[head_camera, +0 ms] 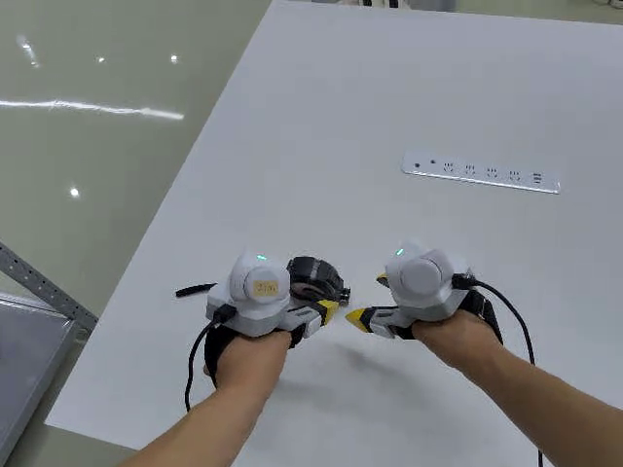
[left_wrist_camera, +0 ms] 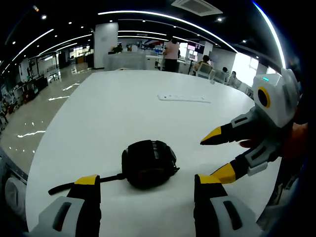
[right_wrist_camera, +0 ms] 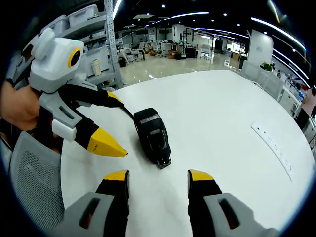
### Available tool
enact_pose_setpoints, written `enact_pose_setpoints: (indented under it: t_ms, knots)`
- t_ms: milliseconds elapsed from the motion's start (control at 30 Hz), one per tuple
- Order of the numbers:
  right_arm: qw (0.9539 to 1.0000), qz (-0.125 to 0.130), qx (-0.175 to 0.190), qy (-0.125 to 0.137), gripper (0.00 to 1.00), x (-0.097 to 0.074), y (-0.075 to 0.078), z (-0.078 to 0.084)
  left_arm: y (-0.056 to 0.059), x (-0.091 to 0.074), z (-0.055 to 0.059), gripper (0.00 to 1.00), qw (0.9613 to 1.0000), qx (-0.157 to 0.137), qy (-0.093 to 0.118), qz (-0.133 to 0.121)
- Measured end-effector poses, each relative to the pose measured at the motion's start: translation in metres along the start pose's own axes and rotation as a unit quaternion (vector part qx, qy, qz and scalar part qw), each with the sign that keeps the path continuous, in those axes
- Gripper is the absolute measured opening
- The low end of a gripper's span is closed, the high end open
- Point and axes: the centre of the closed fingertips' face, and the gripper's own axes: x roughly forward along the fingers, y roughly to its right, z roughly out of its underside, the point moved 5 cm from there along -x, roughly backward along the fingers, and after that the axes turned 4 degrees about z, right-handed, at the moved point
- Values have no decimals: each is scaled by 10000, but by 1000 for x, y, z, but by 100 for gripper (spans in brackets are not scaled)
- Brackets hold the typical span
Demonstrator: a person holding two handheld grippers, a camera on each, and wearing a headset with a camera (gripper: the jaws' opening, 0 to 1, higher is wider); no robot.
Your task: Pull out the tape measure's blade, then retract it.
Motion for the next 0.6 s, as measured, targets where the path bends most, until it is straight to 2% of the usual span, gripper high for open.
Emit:
enact_pose_setpoints:
  t_ms: [300, 367, 600]
  knots:
    - [9997, 140, 210, 46, 54, -14, -6, 4, 2, -9, 2, 76, 10000, 58, 21, 34]
    - [9980, 382, 488, 139, 55, -37, -13, 11, 5, -27, 10, 77, 9999, 143, 44, 76]
    - [9959, 582, 659, 220, 59, -58, -22, 16, 7, -46, 20, 80, 9998, 166, 95, 115]
